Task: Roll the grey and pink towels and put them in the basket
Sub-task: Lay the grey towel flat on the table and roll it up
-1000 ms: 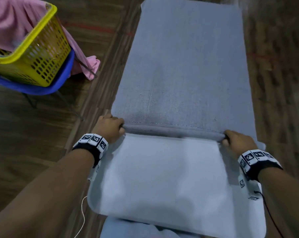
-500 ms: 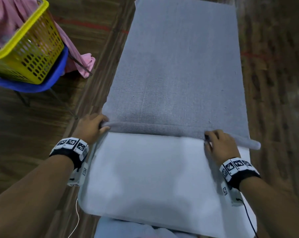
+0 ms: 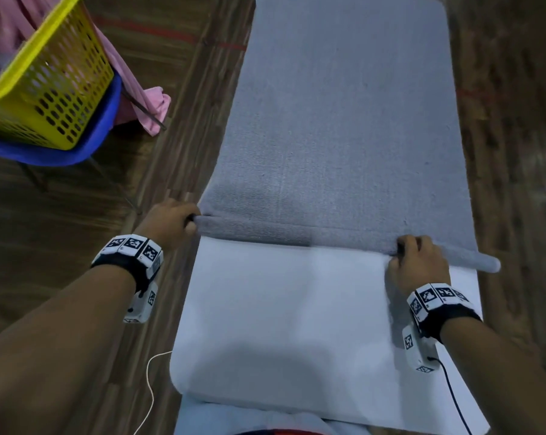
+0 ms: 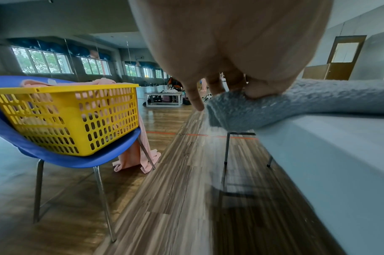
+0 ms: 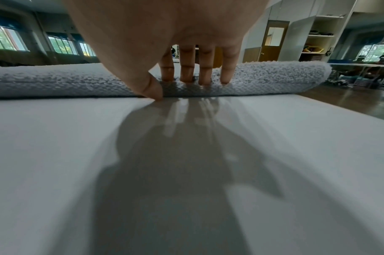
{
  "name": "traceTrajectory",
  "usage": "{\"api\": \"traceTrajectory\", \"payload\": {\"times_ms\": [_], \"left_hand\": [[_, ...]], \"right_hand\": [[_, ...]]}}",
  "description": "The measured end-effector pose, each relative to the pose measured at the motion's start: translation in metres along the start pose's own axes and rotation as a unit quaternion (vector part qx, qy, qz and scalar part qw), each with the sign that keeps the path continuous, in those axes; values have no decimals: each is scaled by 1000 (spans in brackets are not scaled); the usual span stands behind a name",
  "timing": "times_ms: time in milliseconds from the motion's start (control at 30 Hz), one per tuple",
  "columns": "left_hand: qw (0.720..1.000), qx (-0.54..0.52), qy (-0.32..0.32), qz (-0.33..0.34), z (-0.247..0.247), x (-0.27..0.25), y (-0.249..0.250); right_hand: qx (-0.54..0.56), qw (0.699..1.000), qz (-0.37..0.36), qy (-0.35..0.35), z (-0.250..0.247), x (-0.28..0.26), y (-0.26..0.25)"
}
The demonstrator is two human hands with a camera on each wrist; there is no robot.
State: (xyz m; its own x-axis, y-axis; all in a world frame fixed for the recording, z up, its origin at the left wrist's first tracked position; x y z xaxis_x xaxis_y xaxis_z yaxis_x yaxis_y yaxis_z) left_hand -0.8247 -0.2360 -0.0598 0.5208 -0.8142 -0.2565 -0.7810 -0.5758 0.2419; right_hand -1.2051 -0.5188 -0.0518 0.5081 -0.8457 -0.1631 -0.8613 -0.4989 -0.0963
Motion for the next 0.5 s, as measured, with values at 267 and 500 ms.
{"api": "traceTrajectory", "payload": {"times_ms": [267,500], "left_hand": [[991,99,70,-49,0,6,5],[981,90,128,111,25,-36,98]], "right_hand": [[12,1000,0,22,3,3,10],[2,999,-17,41,-3,3,54]]}}
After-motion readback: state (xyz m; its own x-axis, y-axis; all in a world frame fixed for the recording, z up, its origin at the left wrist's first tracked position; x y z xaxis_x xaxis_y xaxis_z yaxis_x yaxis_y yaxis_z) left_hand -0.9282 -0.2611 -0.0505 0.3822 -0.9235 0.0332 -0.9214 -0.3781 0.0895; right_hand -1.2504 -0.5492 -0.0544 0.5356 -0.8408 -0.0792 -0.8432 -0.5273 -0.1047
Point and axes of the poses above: each hand's wrist, its own x-axis towards the middle knuckle, its own z-axis out of the palm, y = z × x, the point moved 6 cm from there along x, towards the middle knuckle, and after that the axes turned 5 degrees about x, right-handed, at the moved point
